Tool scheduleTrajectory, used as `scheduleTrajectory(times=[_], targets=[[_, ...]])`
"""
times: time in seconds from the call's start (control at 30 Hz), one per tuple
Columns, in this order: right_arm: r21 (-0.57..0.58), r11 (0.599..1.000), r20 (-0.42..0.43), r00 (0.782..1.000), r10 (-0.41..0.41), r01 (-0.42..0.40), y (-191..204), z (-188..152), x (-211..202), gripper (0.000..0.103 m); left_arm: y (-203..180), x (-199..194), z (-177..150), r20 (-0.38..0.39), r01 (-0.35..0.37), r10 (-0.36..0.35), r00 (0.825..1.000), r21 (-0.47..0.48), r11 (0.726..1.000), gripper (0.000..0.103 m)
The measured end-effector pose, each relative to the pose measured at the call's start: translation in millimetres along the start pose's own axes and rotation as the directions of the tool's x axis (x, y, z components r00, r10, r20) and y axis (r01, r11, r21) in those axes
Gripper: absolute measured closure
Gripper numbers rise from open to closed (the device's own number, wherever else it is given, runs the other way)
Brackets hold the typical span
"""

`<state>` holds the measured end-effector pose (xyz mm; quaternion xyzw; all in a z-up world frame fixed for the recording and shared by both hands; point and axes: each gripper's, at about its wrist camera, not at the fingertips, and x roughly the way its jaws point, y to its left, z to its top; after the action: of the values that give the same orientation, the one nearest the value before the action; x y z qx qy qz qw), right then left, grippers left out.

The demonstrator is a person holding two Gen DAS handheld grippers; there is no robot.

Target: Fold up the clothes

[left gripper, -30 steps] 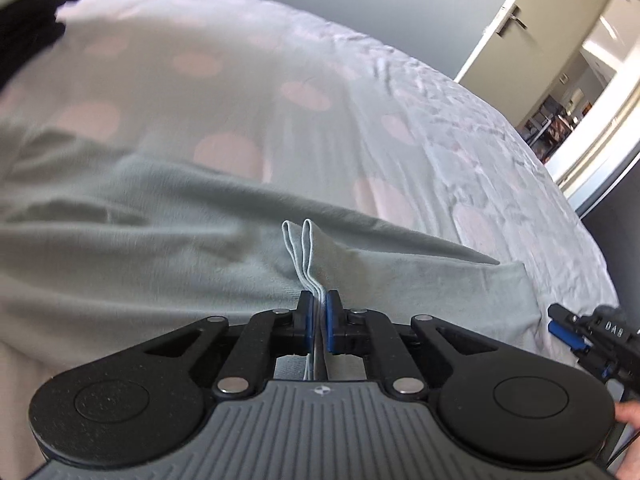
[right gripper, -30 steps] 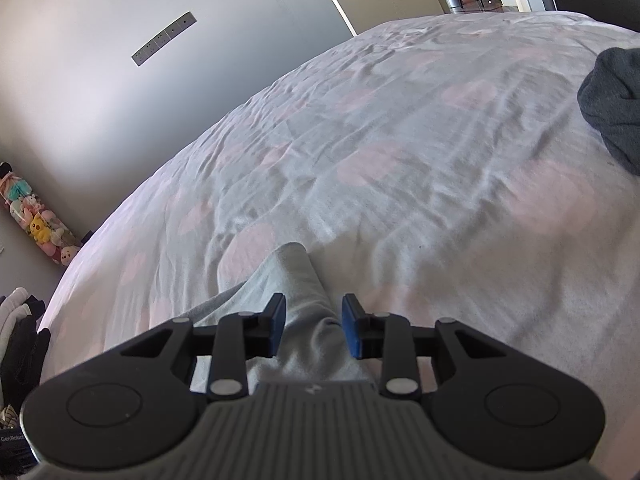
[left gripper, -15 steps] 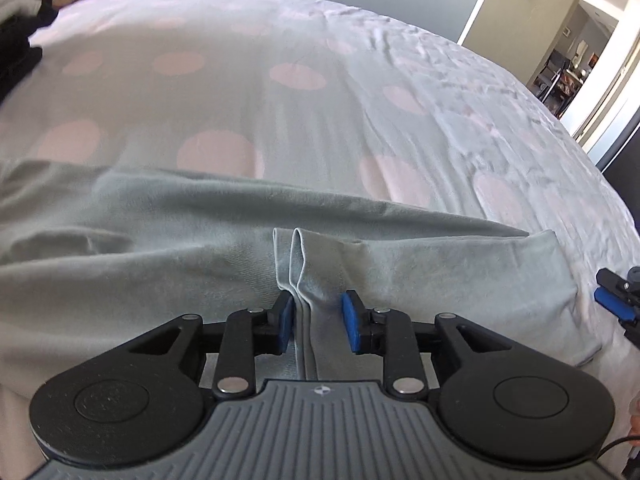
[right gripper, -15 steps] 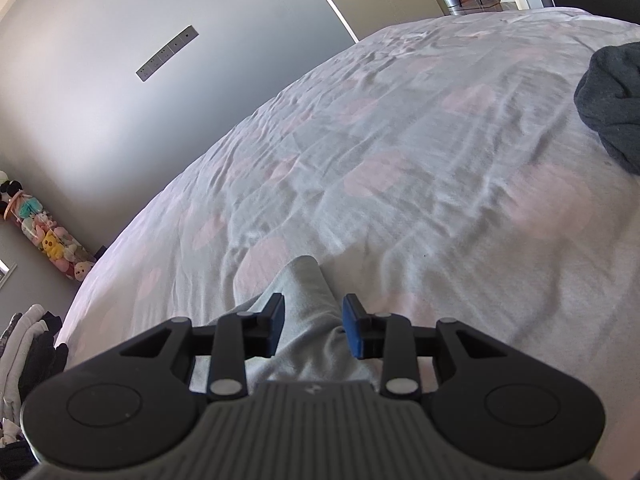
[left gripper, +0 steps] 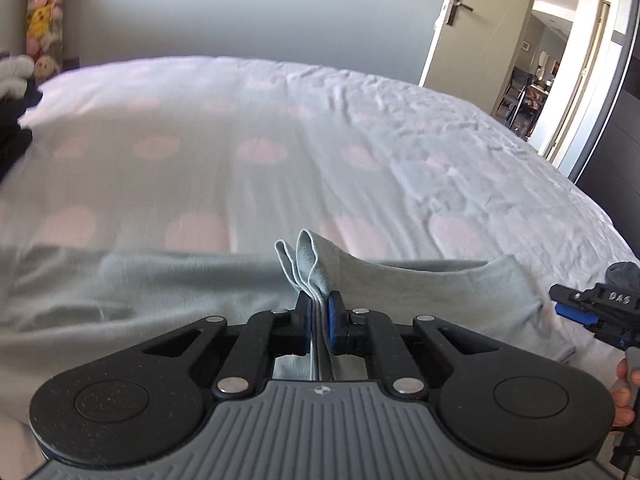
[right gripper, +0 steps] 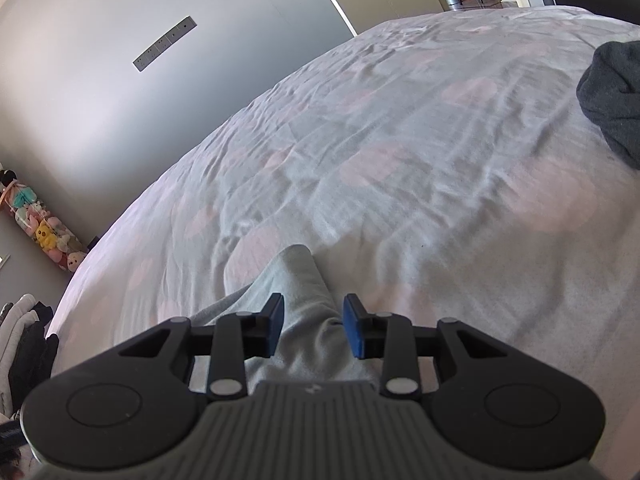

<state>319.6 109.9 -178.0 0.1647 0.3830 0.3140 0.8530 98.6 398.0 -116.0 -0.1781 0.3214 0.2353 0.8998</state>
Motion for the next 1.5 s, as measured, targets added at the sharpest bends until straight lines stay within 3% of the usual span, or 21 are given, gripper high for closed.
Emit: scheduleTrajectory(times=[0.33,0.7,1.0,1.13,1.37,1.5], targets=[[0.018,1.0,0.07,0.997,-0.014,0.013,-3,4,-11,0.066,-5,-57,60,0.042,-0.041,0.036,0.998,0.137,0.99,0.094],[-0.026,0.999,0.045,0.999,-0.023,0.025,3,-2,-7,0.066,73,-111,96,0.053,-0.184,0.177,0.983,0.165,0.969,0.094],[-0.076,0.996,0.026,0.998,-0.054,0.056,8,-9,0,0.066,164,-60,57,-0.11,-0.232,0.236,0.965,0.049,0.971,0.094],[-0.09,0.994,0.018,0.998,-0.066,0.068,9,-11,6,0.066,193,-34,29,-0.146,-0.257,0.256,0.956,0.013,0.966,0.094],[-0.117,0.991,-0.012,0.997,-0.071,0.069,13,-17,17,0.066,209,2,6,-0.174,-0.286,0.28,0.944,-0.01,0.958,0.094],[-0.128,0.99,-0.024,0.998,-0.06,0.056,16,-19,20,0.064,206,4,3,-0.176,-0.303,0.298,0.938,-0.002,0.953,0.088]])
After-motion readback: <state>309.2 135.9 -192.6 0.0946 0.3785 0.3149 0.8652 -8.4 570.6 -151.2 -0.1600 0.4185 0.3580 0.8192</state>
